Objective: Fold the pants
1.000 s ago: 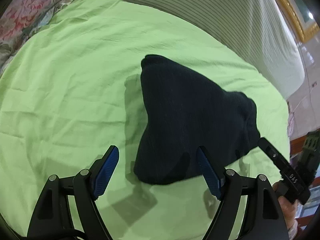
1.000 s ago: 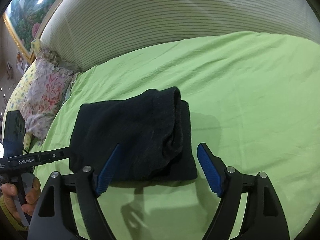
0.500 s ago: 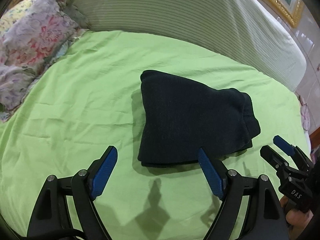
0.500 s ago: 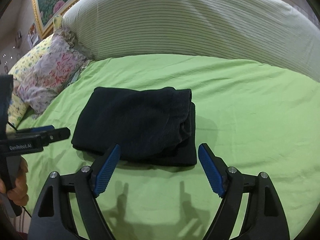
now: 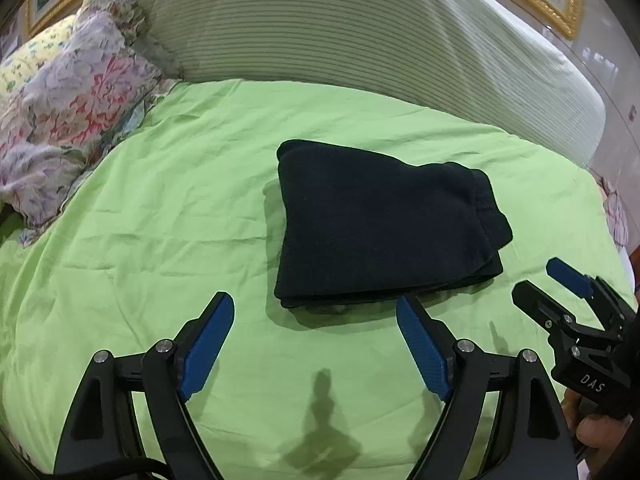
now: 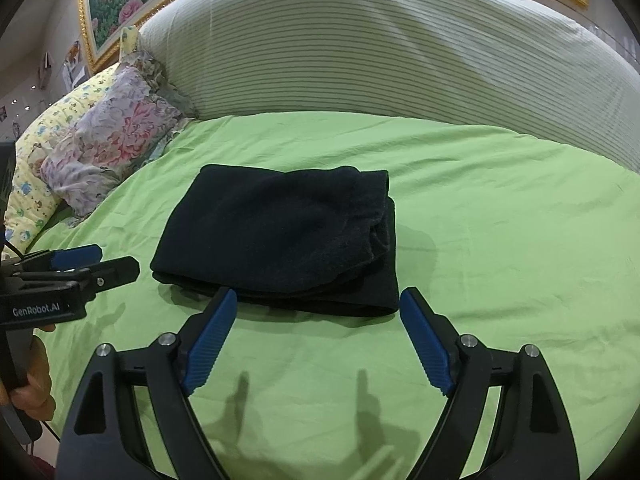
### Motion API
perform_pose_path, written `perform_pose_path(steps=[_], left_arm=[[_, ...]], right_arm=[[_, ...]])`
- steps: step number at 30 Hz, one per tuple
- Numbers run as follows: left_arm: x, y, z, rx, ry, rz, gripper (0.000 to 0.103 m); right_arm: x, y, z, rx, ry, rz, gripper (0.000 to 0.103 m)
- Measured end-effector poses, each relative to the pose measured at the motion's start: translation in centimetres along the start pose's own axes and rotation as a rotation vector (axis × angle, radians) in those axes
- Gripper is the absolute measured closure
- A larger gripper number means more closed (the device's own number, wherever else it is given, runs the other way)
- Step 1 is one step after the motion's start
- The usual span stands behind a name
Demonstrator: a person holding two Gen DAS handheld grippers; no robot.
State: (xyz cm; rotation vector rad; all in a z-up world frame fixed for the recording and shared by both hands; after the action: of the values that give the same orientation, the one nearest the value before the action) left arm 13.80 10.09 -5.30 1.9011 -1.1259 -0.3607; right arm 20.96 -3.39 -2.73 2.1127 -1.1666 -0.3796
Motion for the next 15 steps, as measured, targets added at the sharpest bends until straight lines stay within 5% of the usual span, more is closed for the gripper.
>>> perform_pose_path(steps=[15], left_arm=[[0.6, -0.7, 1.1, 0.019, -0.048, -0.036, 0.016]], right_arm=[[-1.7, -1.2, 0.6, 0.052, 0.086, 0.029, 0.011]])
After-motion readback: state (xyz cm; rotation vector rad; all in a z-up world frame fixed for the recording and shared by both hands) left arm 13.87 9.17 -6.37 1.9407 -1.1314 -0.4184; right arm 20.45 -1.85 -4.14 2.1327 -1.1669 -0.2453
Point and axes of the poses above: each gripper's, at about its wrist camera, not at the fingertips, and y roughly against the way its jaws point, x to its right, z to its underside, the point moved 6 cm from there along -y, roughly the way its jaws point, and after that the axes turned 9 degrees about y, right-handed, at the moved point
